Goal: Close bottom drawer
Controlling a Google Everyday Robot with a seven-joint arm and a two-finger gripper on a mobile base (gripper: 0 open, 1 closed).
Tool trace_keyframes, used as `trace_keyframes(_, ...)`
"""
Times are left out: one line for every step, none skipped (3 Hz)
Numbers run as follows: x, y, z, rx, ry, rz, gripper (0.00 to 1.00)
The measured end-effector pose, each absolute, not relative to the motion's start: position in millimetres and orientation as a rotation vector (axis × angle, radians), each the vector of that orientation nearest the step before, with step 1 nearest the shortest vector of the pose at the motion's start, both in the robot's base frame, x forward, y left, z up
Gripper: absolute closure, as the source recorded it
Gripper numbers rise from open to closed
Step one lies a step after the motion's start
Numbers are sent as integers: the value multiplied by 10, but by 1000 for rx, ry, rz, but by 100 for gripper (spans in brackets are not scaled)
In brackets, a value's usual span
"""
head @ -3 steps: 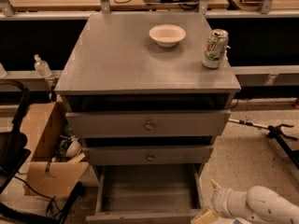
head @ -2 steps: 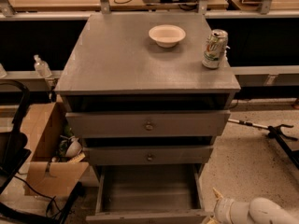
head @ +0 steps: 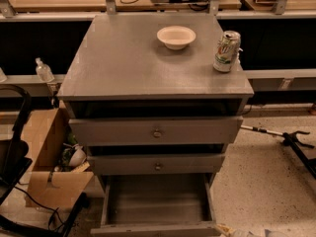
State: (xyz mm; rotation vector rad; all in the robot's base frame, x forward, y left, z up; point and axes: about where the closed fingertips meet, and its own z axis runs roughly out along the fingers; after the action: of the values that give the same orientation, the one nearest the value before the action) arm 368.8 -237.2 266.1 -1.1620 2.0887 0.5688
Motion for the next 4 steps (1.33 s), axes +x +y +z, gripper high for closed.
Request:
trace_keyframes(3522, -2319, 2209, -1140, 2093, 658, 61)
trace_keyframes(3521, -2171, 1665, -1098, 2115, 763, 92)
trace_keyframes(3518, -2162, 1681, -1099, 2114, 762, 100)
trace_keyframes(3518, -2162, 1681, -1099, 2114, 762, 100)
